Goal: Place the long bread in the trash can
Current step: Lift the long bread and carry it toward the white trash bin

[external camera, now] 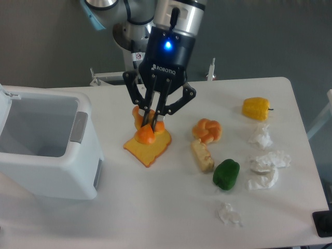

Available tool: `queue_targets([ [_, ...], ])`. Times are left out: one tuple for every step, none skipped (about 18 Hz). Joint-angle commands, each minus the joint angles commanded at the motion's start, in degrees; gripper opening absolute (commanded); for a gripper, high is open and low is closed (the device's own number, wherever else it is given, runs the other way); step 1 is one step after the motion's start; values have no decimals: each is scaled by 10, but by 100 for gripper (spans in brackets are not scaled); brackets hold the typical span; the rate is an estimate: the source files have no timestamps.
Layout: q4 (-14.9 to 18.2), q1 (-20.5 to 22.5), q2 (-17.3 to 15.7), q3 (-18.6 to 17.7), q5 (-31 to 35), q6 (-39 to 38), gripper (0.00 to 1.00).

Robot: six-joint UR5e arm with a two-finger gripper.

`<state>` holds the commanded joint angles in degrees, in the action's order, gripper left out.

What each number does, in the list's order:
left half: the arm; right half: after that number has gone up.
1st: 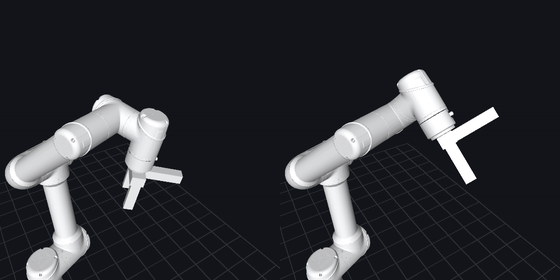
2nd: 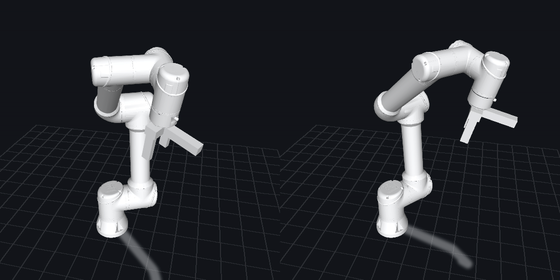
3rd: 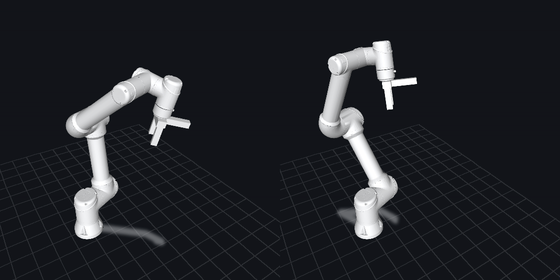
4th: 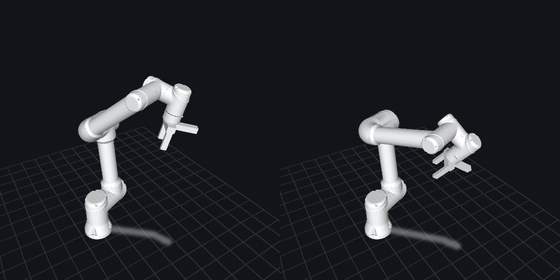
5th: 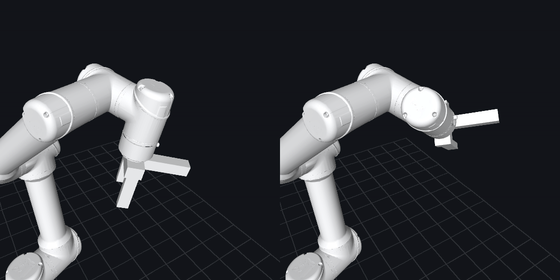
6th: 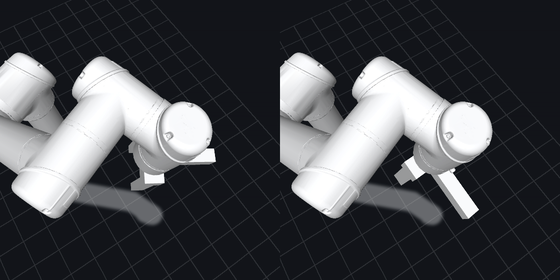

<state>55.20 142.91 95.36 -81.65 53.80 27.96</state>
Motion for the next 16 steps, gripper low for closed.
queue_targets([
  [-4, -1, 0, 1, -9, -10, 20],
  [-4, -1, -1, 3, -20, -22, 20],
  [-4, -1, -1, 5, -31, -33, 20],
  [-4, -3, -1, 8, -33, -37, 20],
  [-4, -5, -1, 11, -34, -41, 20],
  [-4, -11, -1, 12, -34, -57, 20],
  [-5, -15, -2, 12, -34, -71, 20],
  [-5, -16, -3, 12, -34, -77, 20],
  [-5, -18, -8, 14, -34, -80, 20],
  [-5, -22, -11, 18, -35, -86, 20],
  [-5, -25, -14, 21, -35, -98, 20],
  [-5, -27, -20, 23, -35, -103, 20],
  [-5, -28, -29, 23, -36, -104, 20],
  [-5, -27, -32, 25, -37, -105, 20],
  [-6, -27, -39, 25, -40, -106, 20],
  [-9, -27, -44, 25, -47, -110, 20],
])
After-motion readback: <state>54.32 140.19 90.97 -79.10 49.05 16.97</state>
